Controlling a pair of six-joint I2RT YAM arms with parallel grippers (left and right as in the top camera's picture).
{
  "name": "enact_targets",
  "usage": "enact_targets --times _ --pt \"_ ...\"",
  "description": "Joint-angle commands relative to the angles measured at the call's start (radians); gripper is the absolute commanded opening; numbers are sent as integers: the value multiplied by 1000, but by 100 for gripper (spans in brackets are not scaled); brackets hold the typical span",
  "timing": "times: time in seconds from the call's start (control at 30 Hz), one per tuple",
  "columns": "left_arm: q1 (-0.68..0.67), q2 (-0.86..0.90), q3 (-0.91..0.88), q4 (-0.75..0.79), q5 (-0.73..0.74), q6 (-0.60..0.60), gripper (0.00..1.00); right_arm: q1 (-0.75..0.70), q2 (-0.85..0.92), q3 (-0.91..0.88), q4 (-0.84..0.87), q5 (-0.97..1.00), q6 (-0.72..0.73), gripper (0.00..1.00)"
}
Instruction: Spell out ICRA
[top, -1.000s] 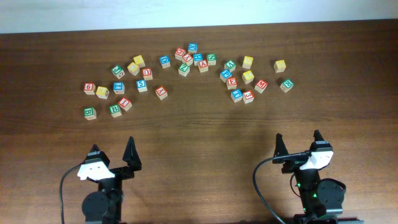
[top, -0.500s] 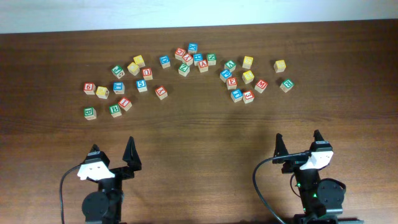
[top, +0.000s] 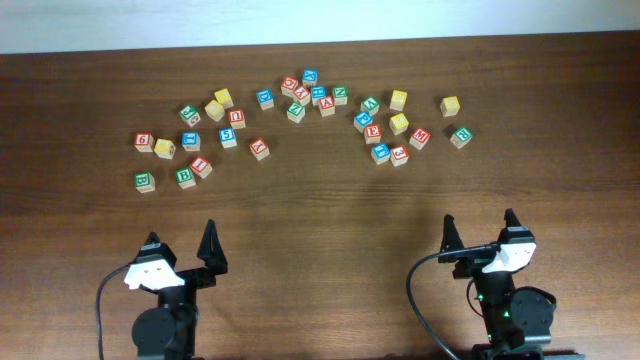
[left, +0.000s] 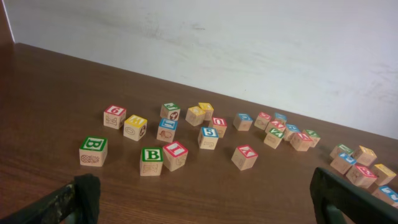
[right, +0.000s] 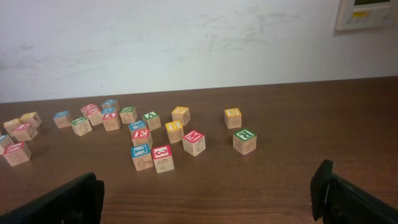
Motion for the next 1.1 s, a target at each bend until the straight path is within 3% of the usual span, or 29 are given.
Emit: enact_targets --times 0.0,1.07 --pt "-4 0 -1 -5 -4 12 99 -6 -5 -5 -6 2 3 98" --pt "-4 0 -1 -5 -4 12 99 -6 -5 -5 -6 2 3 98"
